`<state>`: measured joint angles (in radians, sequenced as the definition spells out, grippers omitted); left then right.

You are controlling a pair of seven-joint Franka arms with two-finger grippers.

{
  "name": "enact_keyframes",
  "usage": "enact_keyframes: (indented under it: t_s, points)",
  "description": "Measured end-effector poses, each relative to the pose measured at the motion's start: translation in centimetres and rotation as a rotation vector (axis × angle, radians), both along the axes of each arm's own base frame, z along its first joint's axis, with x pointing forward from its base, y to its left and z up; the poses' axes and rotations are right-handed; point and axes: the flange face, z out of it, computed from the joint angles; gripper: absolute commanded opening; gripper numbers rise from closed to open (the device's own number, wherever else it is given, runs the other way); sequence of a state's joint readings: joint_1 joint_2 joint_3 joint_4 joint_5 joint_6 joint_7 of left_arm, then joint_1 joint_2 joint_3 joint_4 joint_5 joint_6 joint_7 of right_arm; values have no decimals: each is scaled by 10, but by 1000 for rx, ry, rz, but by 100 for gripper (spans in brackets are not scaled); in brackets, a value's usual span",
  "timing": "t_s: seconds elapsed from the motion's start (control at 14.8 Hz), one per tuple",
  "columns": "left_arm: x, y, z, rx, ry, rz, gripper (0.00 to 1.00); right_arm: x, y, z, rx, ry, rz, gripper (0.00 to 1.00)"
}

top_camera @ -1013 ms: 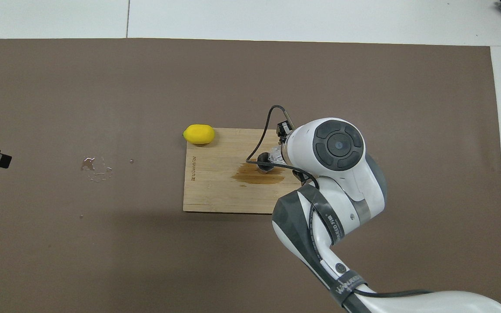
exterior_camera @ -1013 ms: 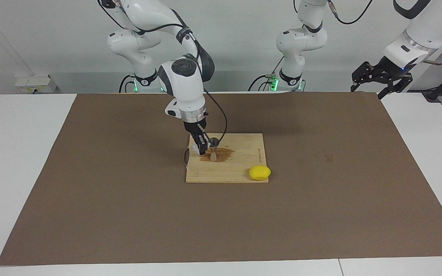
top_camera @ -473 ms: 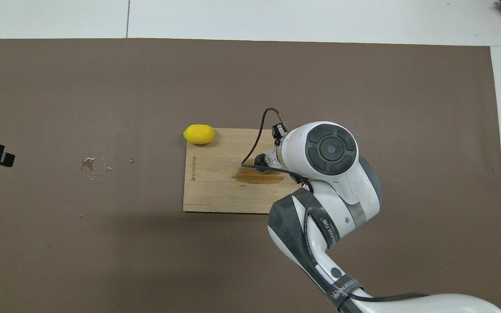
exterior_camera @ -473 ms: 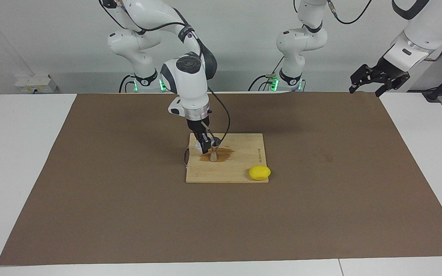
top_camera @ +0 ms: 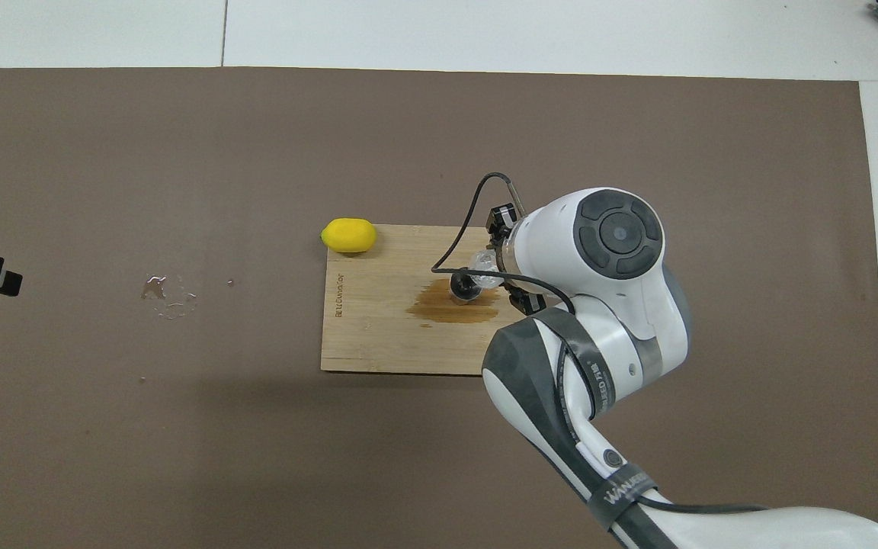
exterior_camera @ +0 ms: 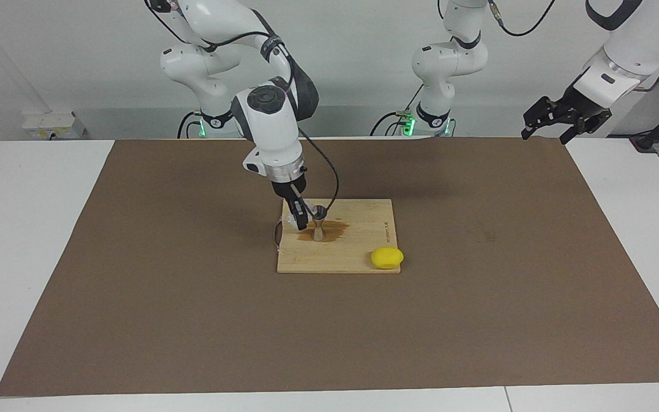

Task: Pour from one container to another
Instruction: 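Tilt the clear glass over the metal cup with the right gripper, then carry the clear glass back and set it down with the right gripper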

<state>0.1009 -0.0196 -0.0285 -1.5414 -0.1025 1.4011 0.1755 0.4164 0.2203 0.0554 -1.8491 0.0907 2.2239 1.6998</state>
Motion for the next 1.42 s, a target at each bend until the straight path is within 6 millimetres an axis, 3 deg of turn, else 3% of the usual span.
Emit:
enact_keyframes:
  t_s: [0.27,0.68,1.15,1.42]
  points:
    - [0,7,1,33,-8,9,100,8,-17,-3,80,43,-39,0]
    - [4,5,3,78,-44,1,100,22,-77,-24,233,131,-53,0]
    - [8,0,1,80,-61,-7,100,27,-214,-73,432,207,-127,0]
    - [12,-4,-6,82,-50,-5,100,21,-280,-109,550,232,-137,0]
